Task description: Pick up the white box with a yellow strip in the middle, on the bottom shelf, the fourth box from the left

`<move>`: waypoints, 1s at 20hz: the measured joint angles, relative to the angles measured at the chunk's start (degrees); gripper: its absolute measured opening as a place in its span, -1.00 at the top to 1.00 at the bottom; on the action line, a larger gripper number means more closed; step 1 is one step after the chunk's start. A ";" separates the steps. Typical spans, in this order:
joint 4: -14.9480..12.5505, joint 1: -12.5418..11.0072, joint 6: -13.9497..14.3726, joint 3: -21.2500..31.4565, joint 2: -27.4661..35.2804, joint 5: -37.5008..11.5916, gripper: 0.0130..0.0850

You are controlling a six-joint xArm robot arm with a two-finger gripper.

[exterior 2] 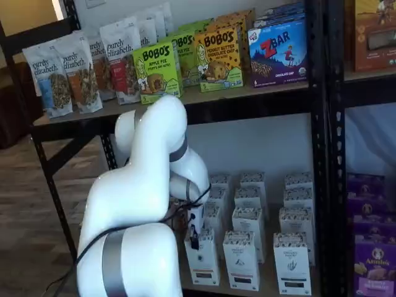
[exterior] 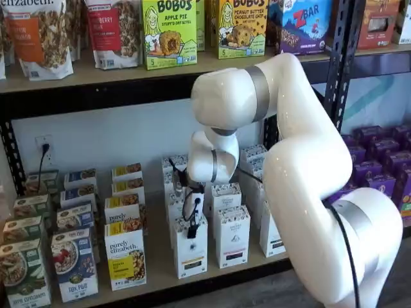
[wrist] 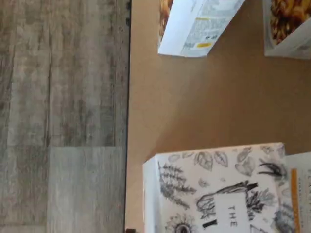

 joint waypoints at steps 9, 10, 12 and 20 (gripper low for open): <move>-2.55 -0.15 2.24 -3.06 2.12 2.41 -1.00; -3.37 -0.19 2.95 -3.47 2.38 2.75 -1.00; -5.20 -0.26 4.53 -4.19 2.93 3.19 -1.00; -8.68 -0.49 7.29 -5.09 4.25 2.72 -1.00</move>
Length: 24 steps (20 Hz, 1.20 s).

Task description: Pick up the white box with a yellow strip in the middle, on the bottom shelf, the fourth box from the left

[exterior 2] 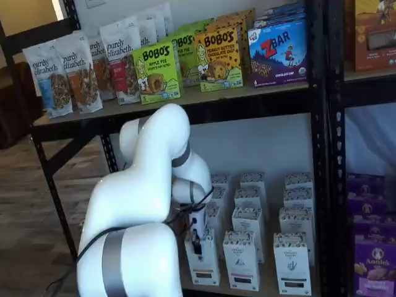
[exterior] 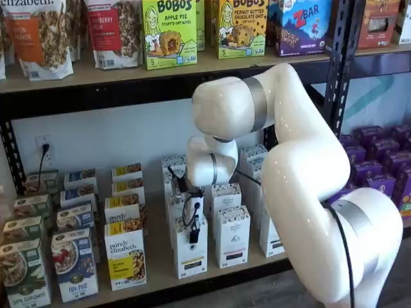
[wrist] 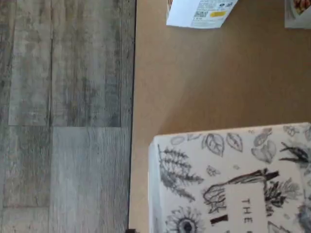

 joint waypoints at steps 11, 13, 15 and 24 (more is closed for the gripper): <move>1.54 -0.42 -1.74 -0.59 0.54 1.35 -0.78; 1.73 -0.42 -1.93 -0.41 0.49 1.12 -0.56; 1.97 -0.41 -2.14 -0.32 0.47 0.98 -0.44; 1.03 -0.11 -1.09 0.14 0.54 -0.34 -0.44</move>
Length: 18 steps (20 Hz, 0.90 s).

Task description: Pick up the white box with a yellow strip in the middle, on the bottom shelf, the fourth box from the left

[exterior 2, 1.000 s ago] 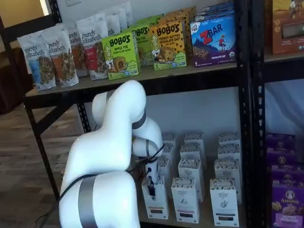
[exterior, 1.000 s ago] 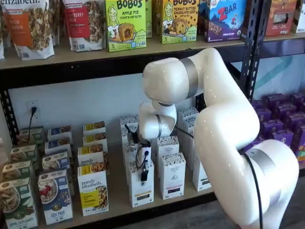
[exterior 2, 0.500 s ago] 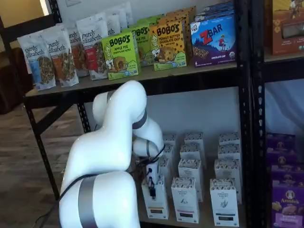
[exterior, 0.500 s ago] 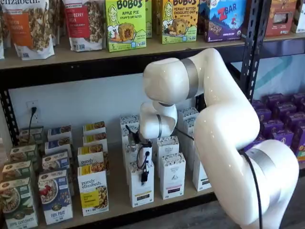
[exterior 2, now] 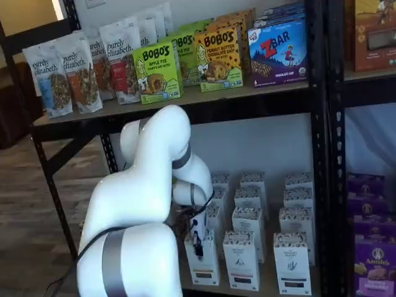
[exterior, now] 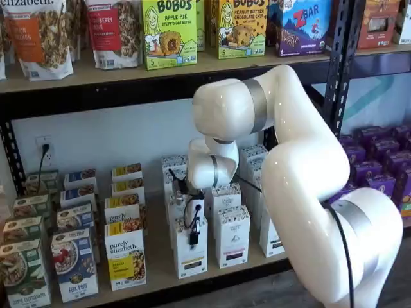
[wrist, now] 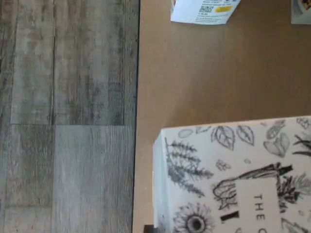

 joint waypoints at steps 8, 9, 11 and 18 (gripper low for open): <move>0.84 -0.03 -0.75 0.18 -0.23 0.72 -0.44; 0.88 -0.03 -0.78 0.27 -0.27 0.61 -0.44; 1.01 -0.02 -0.89 0.31 -0.35 0.64 -0.44; 1.25 -0.08 -1.13 0.25 -0.57 1.37 0.00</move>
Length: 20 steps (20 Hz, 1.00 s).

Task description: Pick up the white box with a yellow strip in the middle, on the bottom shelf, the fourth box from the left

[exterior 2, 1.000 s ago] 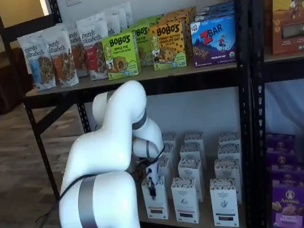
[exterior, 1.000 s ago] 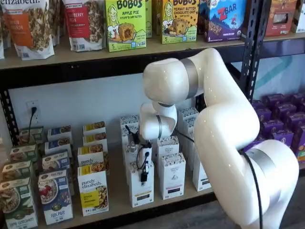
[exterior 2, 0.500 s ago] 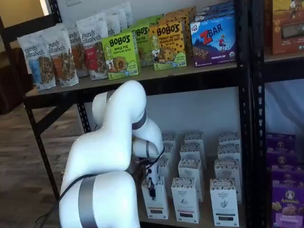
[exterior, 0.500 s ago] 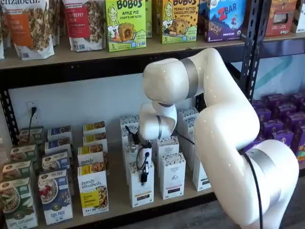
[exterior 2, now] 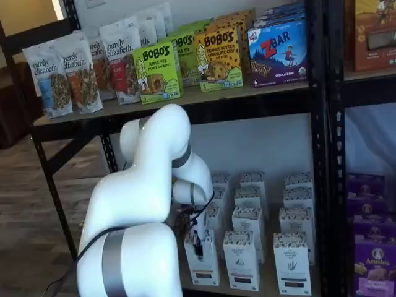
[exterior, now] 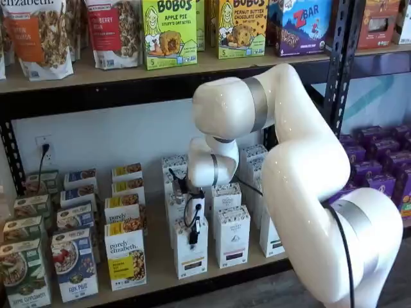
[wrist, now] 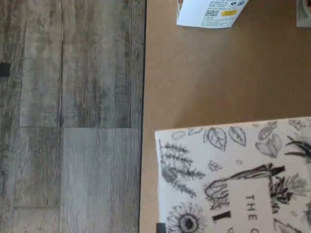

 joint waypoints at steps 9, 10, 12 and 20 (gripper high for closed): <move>0.49 0.33 -0.21 1.70 -0.93 -1.20 0.00; 1.16 0.42 -0.74 2.24 -1.30 -1.36 0.00; 2.74 0.59 -2.05 3.92 -2.37 -1.99 0.00; 4.35 1.33 -3.20 12.07 -7.64 -5.16 0.00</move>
